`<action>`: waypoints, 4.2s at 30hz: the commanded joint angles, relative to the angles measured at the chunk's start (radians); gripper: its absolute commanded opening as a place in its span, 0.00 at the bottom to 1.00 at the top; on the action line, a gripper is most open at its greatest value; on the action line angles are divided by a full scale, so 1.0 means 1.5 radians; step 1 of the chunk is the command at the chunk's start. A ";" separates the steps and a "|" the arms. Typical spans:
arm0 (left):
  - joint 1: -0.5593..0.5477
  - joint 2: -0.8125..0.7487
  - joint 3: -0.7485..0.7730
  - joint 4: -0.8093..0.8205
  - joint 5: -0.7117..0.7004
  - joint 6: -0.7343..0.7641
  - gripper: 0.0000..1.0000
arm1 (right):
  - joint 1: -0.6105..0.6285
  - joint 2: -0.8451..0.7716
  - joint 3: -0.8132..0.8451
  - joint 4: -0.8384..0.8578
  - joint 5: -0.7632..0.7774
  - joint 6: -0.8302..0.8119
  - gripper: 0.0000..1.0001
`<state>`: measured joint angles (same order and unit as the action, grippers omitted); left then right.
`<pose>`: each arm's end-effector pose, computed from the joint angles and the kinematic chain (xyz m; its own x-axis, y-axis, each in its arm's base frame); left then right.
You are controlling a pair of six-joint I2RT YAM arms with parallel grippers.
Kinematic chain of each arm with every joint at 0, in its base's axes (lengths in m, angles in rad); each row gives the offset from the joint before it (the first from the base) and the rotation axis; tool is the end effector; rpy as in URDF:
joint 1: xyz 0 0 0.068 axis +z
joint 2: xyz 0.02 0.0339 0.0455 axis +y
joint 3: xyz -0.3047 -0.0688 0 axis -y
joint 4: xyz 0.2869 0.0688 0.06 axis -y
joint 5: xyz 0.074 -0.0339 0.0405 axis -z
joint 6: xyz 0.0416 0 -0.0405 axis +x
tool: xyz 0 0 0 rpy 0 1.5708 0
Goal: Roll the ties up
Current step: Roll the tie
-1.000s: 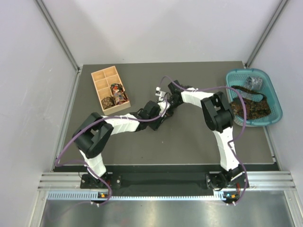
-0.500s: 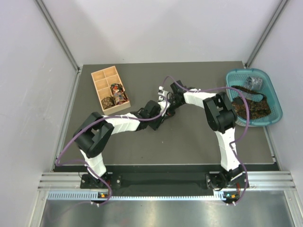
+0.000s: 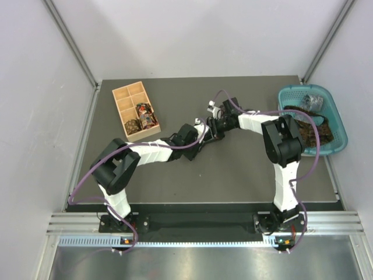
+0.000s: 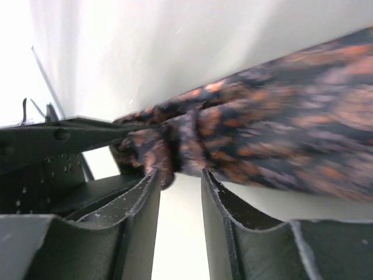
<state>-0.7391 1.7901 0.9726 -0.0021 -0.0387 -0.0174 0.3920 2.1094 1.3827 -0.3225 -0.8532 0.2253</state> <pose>0.3005 -0.2718 0.1582 -0.5515 0.4791 -0.6829 0.6441 0.7648 0.0164 0.4326 0.2128 0.1414 -0.9146 -0.2191 -0.3397 -0.4040 0.5265 0.7480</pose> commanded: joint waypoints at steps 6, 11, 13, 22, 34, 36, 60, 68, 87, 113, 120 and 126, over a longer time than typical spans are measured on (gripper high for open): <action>0.004 0.033 -0.001 -0.079 0.000 -0.014 0.34 | -0.054 -0.147 -0.090 0.134 0.085 0.056 0.33; 0.005 0.040 0.014 -0.097 -0.004 -0.015 0.34 | -0.053 -0.290 -0.243 0.230 0.236 0.070 0.31; 0.007 0.054 0.032 -0.120 -0.004 -0.018 0.34 | -0.041 -0.381 -0.338 0.273 0.271 0.082 0.30; 0.009 0.073 0.063 -0.179 0.015 -0.036 0.32 | 0.245 -0.669 -0.500 0.247 0.675 -0.027 0.32; 0.010 0.145 0.156 -0.315 0.044 -0.057 0.28 | 0.618 -0.432 -0.310 0.153 0.988 -0.238 0.44; 0.009 0.159 0.179 -0.351 0.055 -0.057 0.27 | 0.646 -0.331 -0.233 0.121 1.029 -0.265 0.45; 0.010 0.323 0.437 -0.646 0.068 -0.056 0.27 | 0.536 0.055 0.036 0.057 1.249 -0.366 0.54; 0.010 0.354 0.482 -0.687 0.053 -0.059 0.27 | 0.507 0.110 0.064 -0.003 1.289 -0.322 0.51; 0.011 0.284 0.442 -0.654 0.032 -0.063 0.36 | 0.496 0.126 0.082 -0.069 1.267 -0.247 0.00; 0.159 -0.082 0.308 -0.366 0.048 -0.214 0.99 | 0.526 0.046 0.040 -0.009 1.133 -0.264 0.00; 0.286 -0.205 0.121 -0.255 0.041 -0.309 0.99 | 0.493 -0.061 -0.001 -0.002 0.970 -0.228 0.00; 0.357 -0.269 0.034 -0.227 0.042 -0.376 0.99 | 0.448 -0.123 -0.013 -0.016 0.765 -0.221 0.00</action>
<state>-0.2543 1.4643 1.0798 -0.4328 0.0284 -0.4770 1.1000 2.0033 1.3724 -0.3370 0.5373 -0.1364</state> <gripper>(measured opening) 0.991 0.229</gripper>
